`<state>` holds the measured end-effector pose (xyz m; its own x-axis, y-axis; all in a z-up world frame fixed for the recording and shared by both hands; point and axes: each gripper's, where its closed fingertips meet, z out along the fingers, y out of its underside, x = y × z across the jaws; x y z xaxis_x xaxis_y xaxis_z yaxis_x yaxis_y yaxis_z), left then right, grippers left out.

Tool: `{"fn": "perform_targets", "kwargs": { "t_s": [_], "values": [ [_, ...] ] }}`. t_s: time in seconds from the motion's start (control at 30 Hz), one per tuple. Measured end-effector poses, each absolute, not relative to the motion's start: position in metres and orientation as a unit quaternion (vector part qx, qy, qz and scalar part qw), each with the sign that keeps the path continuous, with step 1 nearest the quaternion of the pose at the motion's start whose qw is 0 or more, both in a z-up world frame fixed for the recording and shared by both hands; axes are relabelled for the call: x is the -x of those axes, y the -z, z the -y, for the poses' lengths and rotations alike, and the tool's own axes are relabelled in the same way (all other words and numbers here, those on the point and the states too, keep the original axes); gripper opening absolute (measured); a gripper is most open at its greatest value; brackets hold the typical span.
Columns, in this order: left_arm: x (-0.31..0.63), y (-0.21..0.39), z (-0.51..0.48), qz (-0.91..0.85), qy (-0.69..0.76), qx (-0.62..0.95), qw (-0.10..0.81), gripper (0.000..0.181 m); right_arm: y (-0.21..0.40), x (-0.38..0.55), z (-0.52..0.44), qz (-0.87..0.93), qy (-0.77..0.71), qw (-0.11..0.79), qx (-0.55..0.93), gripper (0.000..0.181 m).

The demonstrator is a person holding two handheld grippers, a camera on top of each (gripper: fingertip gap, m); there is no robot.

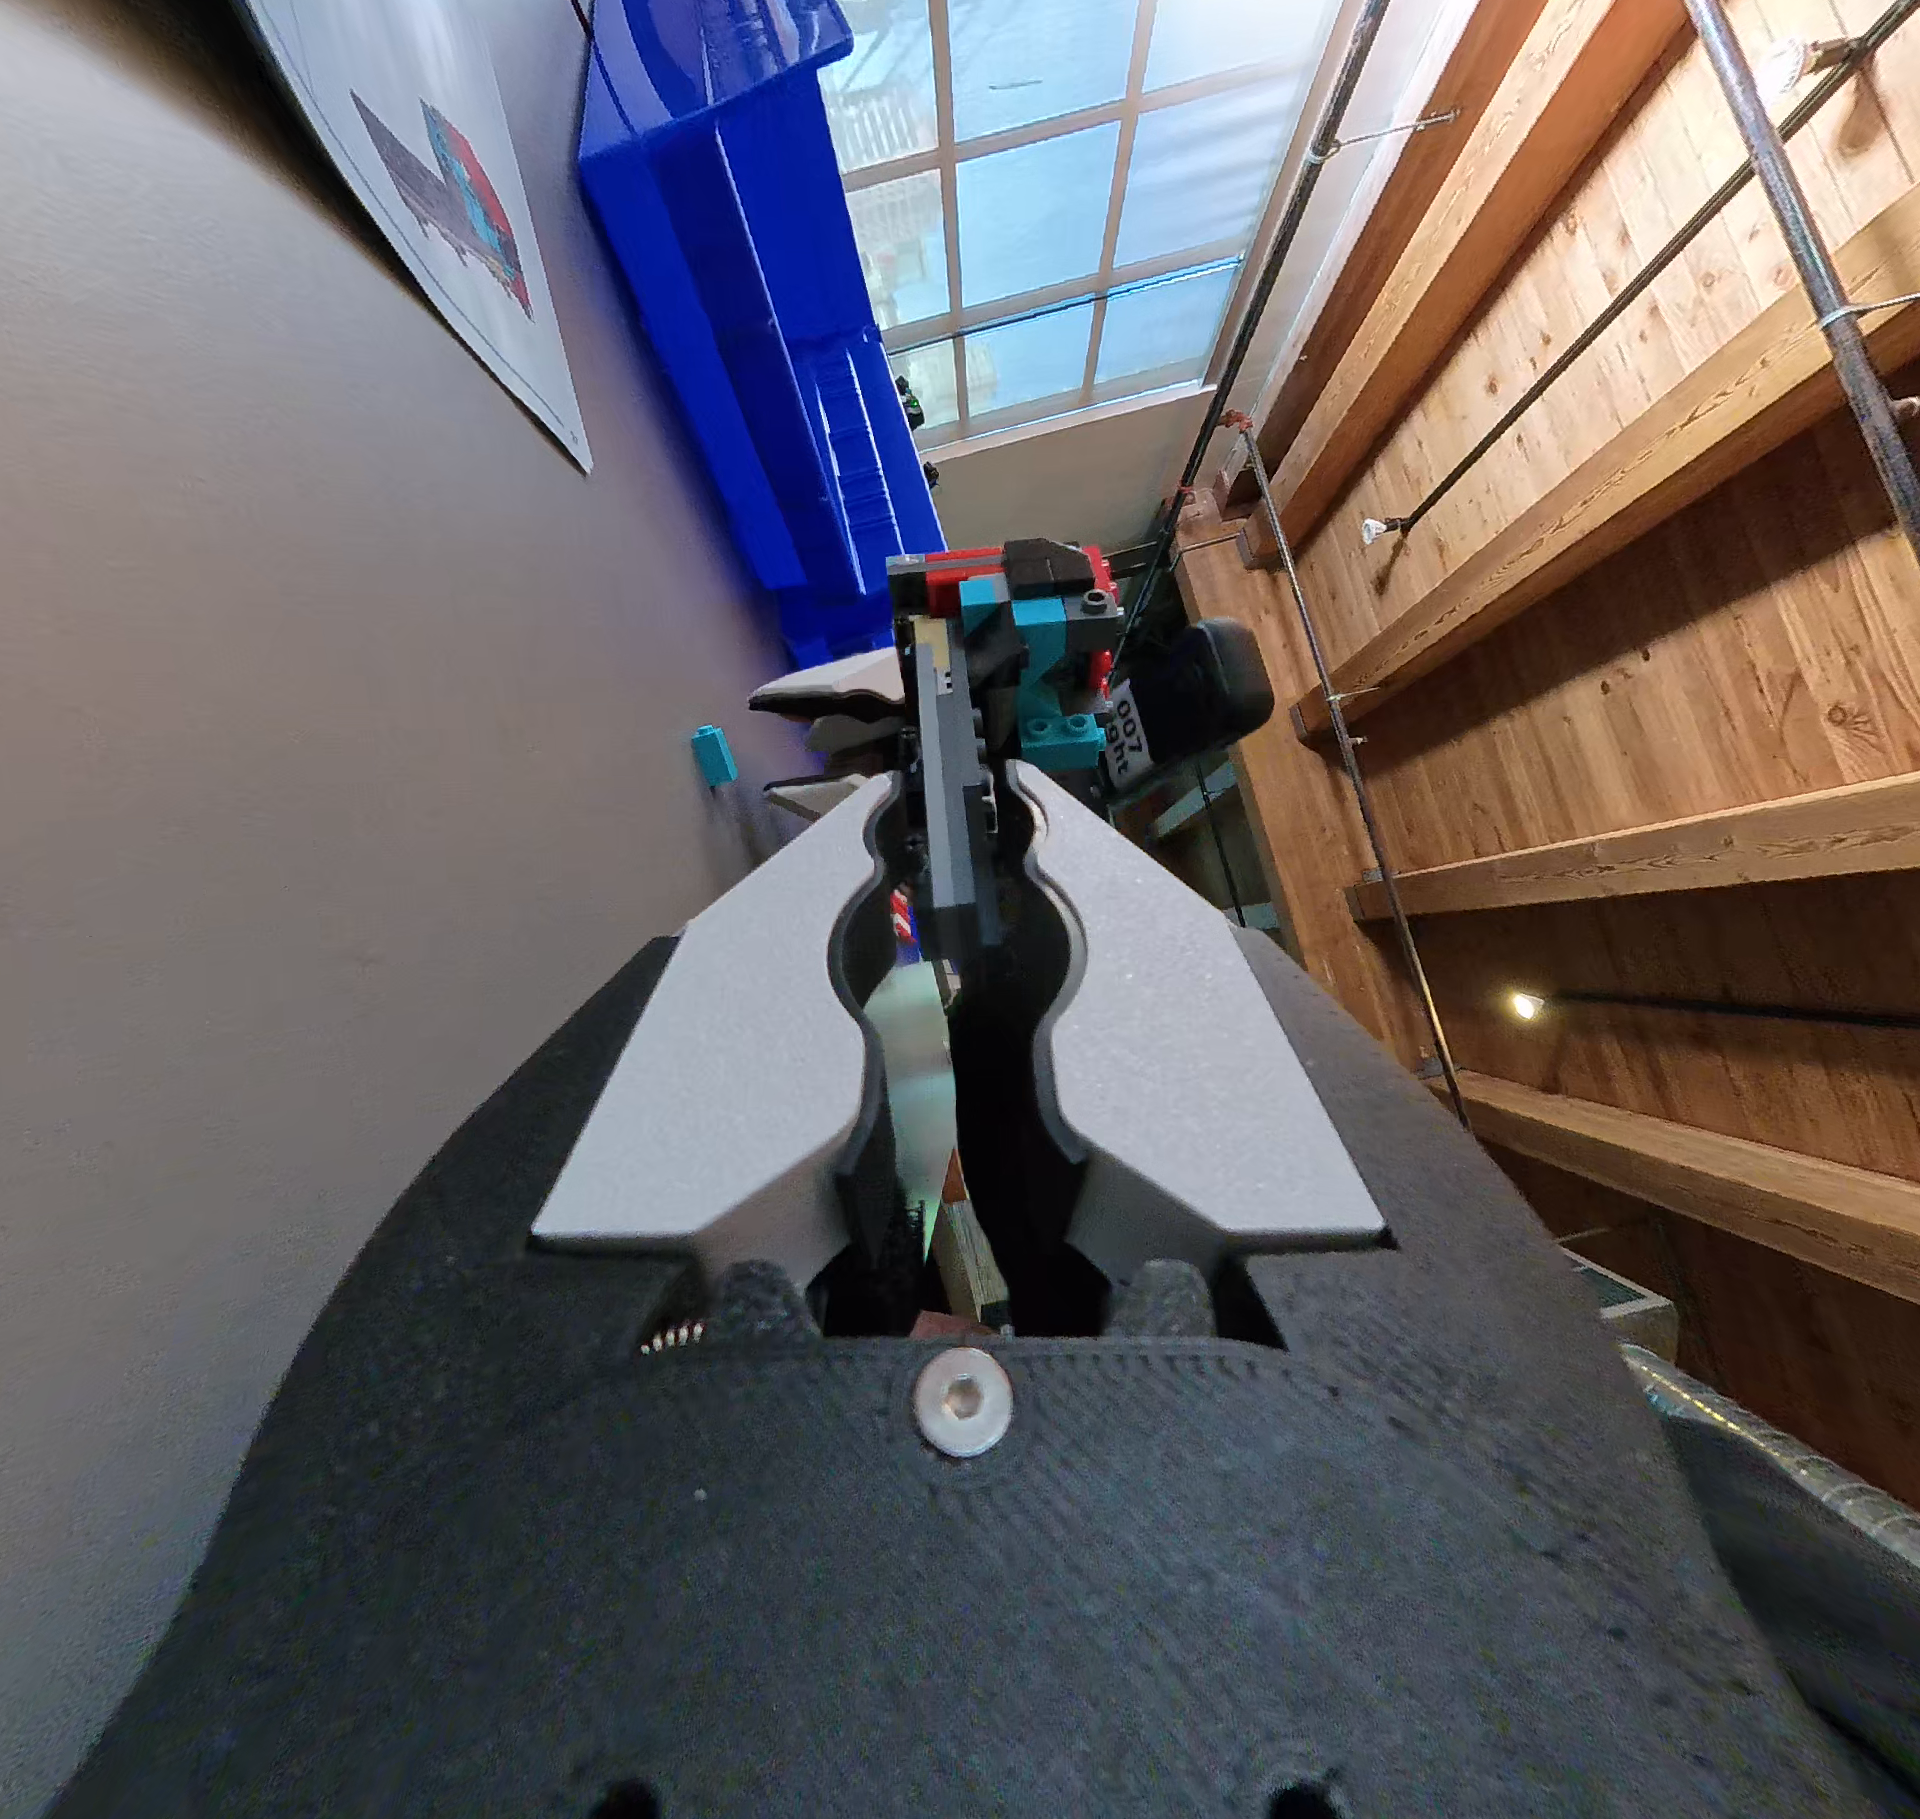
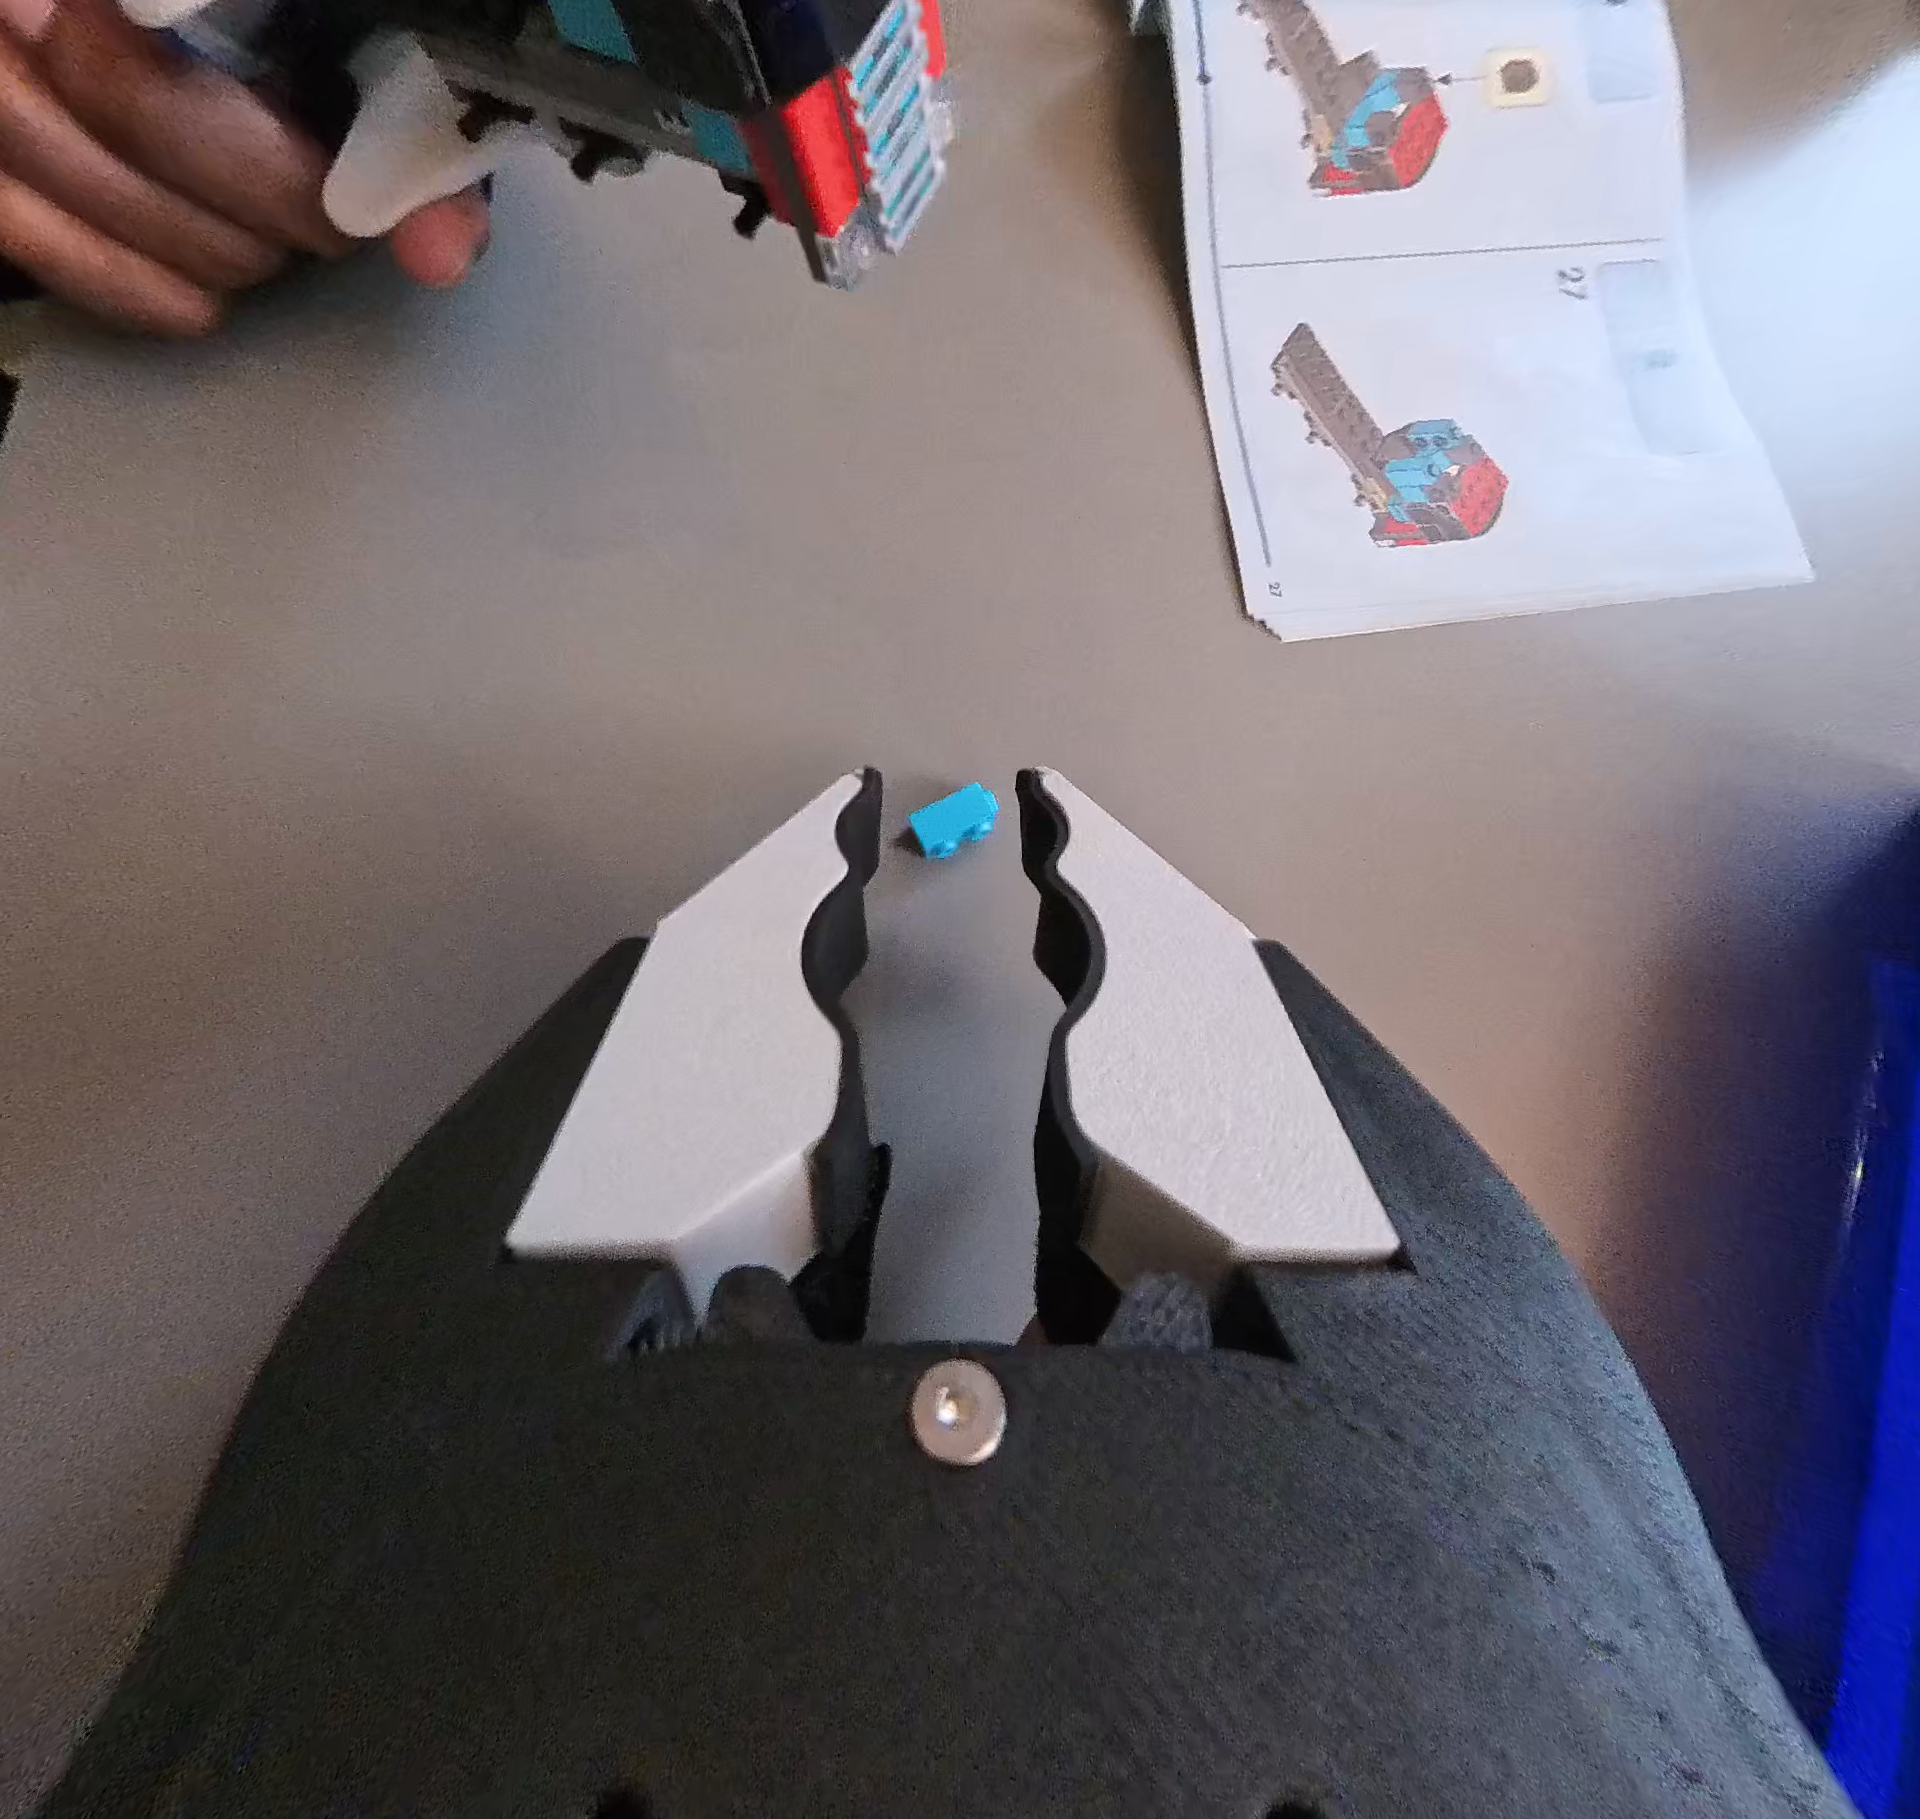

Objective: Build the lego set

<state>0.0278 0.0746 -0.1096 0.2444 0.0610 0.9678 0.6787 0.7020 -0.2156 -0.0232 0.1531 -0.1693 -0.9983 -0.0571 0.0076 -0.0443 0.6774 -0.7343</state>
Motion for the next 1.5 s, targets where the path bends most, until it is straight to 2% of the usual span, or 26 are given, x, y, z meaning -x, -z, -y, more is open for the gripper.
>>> {"fn": "perform_targets", "kwargs": {
  "t_s": [0.2,0.43,0.63,1.5],
  "values": [
    [-0.028,0.109,-0.075,0.575,0.216,0.322,0.721,0.016,0.176,0.028,-0.155,-0.921,0.381,0.073,0.042,0.028],
    [-0.028,0.109,-0.074,0.572,0.223,0.318,0.723,0.016,0.182,0.028,-0.155,-0.928,0.362,0.073,0.059,0.028],
    [-0.028,0.108,-0.074,0.572,0.223,0.316,0.724,0.016,0.187,0.027,-0.157,-0.929,0.358,0.064,0.065,0.022],
    [-0.028,0.108,-0.075,0.572,0.221,0.32,0.722,0.016,0.184,0.015,-0.155,-0.921,0.376,0.074,0.073,0.023]
  ]
}}
